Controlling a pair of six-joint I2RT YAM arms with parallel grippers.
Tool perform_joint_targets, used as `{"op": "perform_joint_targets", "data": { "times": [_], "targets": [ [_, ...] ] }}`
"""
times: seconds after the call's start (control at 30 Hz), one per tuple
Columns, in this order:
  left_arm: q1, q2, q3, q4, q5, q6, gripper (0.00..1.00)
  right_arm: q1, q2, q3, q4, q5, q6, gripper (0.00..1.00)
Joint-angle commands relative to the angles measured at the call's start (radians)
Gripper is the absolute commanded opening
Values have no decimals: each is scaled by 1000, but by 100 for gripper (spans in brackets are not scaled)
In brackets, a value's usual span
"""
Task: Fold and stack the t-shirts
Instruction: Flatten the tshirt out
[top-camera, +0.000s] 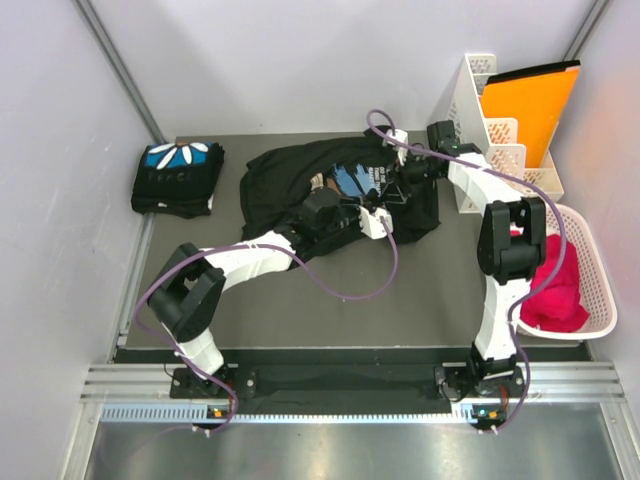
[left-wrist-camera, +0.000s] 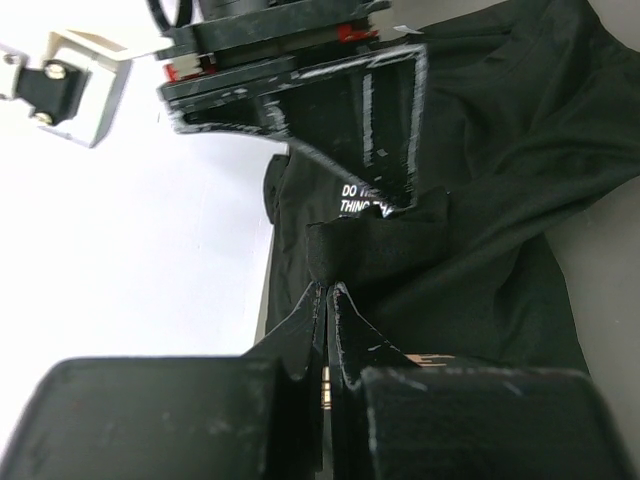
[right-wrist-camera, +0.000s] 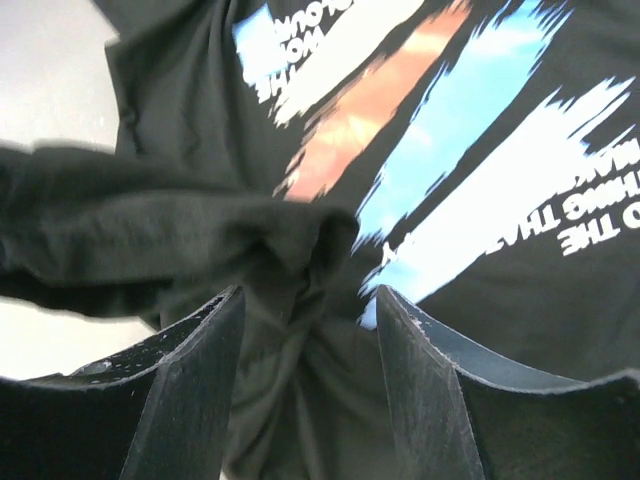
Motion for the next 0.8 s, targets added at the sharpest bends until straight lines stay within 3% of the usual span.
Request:
{"op": "perform_joint_targets", "data": {
  "times": [0.0,0.4,0.5,0.53,0.6,0.77],
  "targets": [
    [5,-47,2,30,6,5,0,18,-18,35,132,-7,106,55],
    [5,-58,-6,34,-2,4,0,53,18,24,171,22,95,52],
    [3,-61,-13,37,-5,5,0,61,27,27,168,23,92,32],
    [5,-61,-15,39,-5,5,0,64,28,29,166,31,88,14],
    [5,-62,-16,41,-6,4,0,70,22,32,155,69,78,0],
    [5,-69,-25,42,-2,2,0,72,-41,52,116,218,-21,0]
  ]
}}
